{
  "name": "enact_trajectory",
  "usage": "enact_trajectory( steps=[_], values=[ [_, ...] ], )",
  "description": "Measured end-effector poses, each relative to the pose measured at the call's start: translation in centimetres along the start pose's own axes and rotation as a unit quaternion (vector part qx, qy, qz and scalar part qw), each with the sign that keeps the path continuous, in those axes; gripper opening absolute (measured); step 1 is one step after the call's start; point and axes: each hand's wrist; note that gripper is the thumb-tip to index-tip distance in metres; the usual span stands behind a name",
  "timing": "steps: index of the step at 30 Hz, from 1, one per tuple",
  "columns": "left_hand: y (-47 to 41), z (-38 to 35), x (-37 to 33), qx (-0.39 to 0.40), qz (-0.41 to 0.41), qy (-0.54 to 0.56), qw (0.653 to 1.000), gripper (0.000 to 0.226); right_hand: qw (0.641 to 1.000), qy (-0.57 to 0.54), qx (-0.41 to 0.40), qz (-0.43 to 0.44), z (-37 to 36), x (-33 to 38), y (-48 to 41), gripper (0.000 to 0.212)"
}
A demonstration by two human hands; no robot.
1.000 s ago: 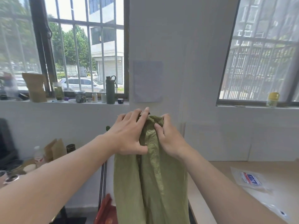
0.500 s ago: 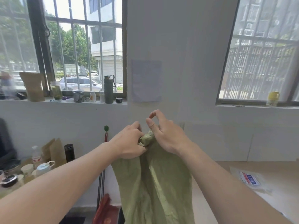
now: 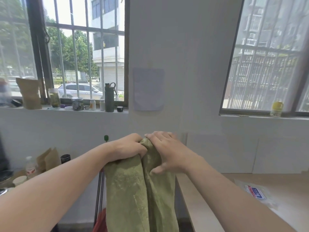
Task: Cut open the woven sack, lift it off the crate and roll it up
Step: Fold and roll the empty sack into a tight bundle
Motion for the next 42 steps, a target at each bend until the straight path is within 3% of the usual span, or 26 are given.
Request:
enact_trajectory(
  steps=[3, 7, 12, 14, 17, 19, 21, 25, 30, 32, 36, 38, 40, 42],
  values=[
    [0.9, 0.6, -0.2, 0.034, -0.002, 0.002, 0.999, 0.007, 0.997, -0.064, 0.048, -0.017, -0.3, 0.5, -0.9, 0.117],
    [1.4, 1.1, 0.1, 0.042, -0.018, -0.024, 0.999, 0.014, 0.997, -0.045, 0.04, -0.052, -0.7, 1.5, -2.4, 0.071],
    [2.2, 1.6, 1.0, 0.026, -0.057, -0.148, 0.987, 0.056, 0.991, -0.061, 0.073, -0.093, -1.0, 2.1, -2.9, 0.026],
    [2.6, 1.4, 1.1, 0.006, -0.096, -0.286, 0.954, 0.07, 0.981, -0.111, 0.107, -0.12, -1.3, 2.4, -3.5, 0.019],
    [3.2, 0.5, 1.5, -0.054, -0.133, -0.478, 0.867, 0.073, 0.959, -0.173, 0.157, -0.163, -1.0, 2.6, -4.2, 0.019],
    [3.4, -0.3, 1.7, -0.095, -0.145, -0.522, 0.835, 0.069, 0.942, -0.216, 0.178, -0.185, -0.6, 2.6, -4.2, 0.021],
    [3.5, -1.0, 1.9, -0.129, -0.139, -0.528, 0.828, 0.059, 0.933, -0.24, 0.185, -0.194, -0.2, 2.5, -4.2, 0.022],
    [3.0, -1.4, 2.7, -0.163, -0.116, -0.488, 0.85, 0.042, 0.927, -0.253, 0.197, -0.192, 0.8, 2.5, -3.9, 0.026],
    [2.0, -1.4, 2.3, -0.127, -0.106, -0.444, 0.881, 0.024, 0.947, -0.204, 0.164, -0.187, 1.4, 2.4, -3.2, 0.024],
    [1.4, -1.2, 1.8, -0.101, -0.082, -0.389, 0.912, 0.016, 0.964, -0.133, 0.136, -0.186, 1.6, 2.6, -2.6, 0.044],
    [-0.2, -0.4, 1.1, -0.04, 0.018, -0.236, 0.971, 0.009, 0.982, 0.128, 0.048, -0.131, 1.6, 2.7, -1.4, 0.098],
    [-0.5, 0.1, 0.5, -0.012, 0.053, -0.121, 0.991, 0.013, 0.983, 0.146, 0.012, -0.114, 1.4, 2.4, -1.0, 0.116],
    [-0.2, 0.6, -0.3, 0.008, 0.061, -0.049, 0.997, 0.018, 0.985, 0.136, -0.013, -0.109, 1.0, 2.0, -0.7, 0.12],
    [0.3, 0.8, -1.0, 0.032, 0.06, -0.015, 0.998, 0.011, 0.985, 0.131, -0.044, -0.106, 0.5, 1.5, -0.5, 0.106]
  ],
)
Point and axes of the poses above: each hand's wrist, its own y-axis away from the middle knuckle, its own z-axis out of the back of the hand, x = y × z
